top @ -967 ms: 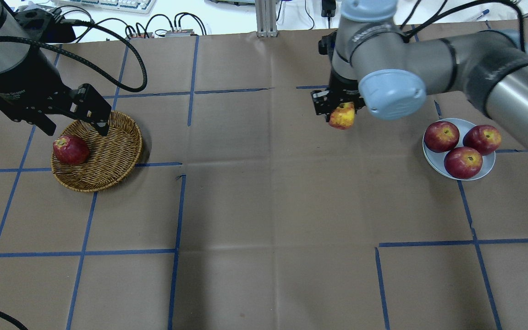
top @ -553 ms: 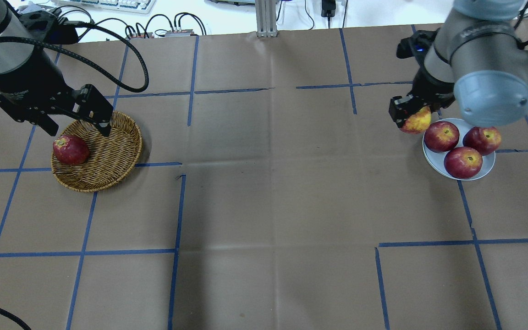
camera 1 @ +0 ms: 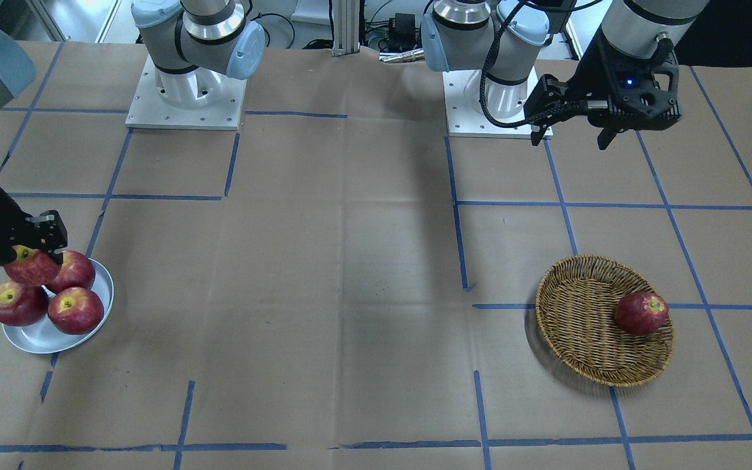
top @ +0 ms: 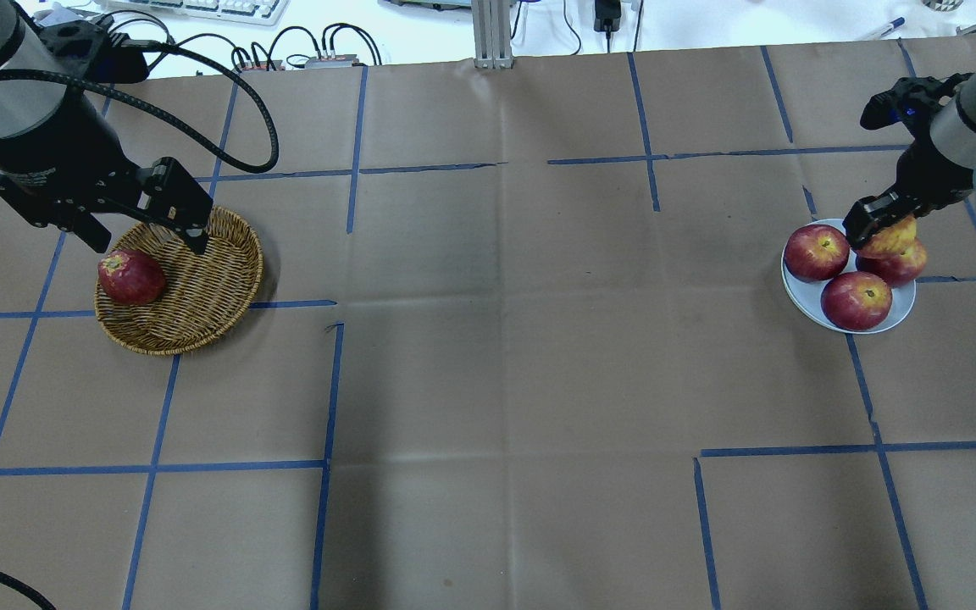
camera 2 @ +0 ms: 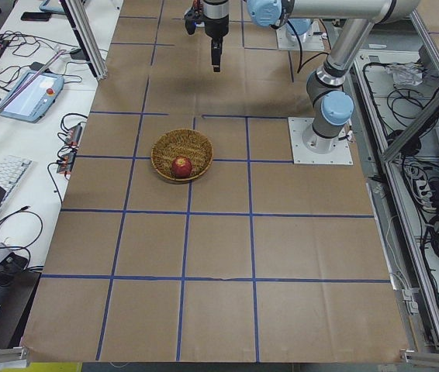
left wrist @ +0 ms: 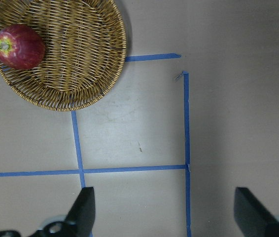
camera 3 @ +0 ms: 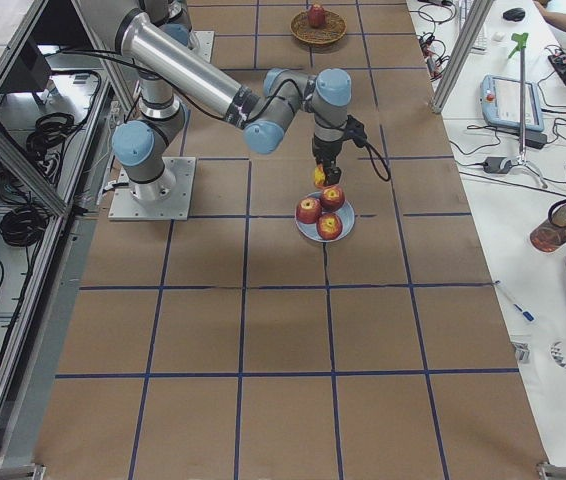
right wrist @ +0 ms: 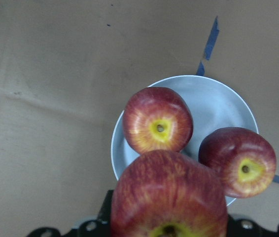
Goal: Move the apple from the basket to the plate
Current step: 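Lower the apple onto the plate beside the red apples and open the right gripper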
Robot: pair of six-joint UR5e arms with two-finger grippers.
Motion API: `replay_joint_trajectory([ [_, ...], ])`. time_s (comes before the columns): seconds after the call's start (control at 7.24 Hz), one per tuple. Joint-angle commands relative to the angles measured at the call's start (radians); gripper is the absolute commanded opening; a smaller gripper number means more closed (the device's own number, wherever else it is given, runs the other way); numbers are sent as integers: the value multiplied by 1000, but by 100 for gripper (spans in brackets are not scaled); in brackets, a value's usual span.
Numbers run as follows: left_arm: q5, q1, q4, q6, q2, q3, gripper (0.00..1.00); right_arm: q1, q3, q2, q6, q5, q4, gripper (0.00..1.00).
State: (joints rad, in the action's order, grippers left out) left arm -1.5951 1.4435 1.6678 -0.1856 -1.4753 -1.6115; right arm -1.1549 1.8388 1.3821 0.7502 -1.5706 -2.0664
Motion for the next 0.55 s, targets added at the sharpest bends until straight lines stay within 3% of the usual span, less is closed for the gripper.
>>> replay_joint_trajectory([
  [0.0, 12, 9, -2, 11, -6, 2, 99, 24, 2, -49, 37, 0, -50, 44],
  [0.41, 14, 87, -14, 47, -19, 4, 99, 27, 2, -86, 47, -5, -72, 44],
])
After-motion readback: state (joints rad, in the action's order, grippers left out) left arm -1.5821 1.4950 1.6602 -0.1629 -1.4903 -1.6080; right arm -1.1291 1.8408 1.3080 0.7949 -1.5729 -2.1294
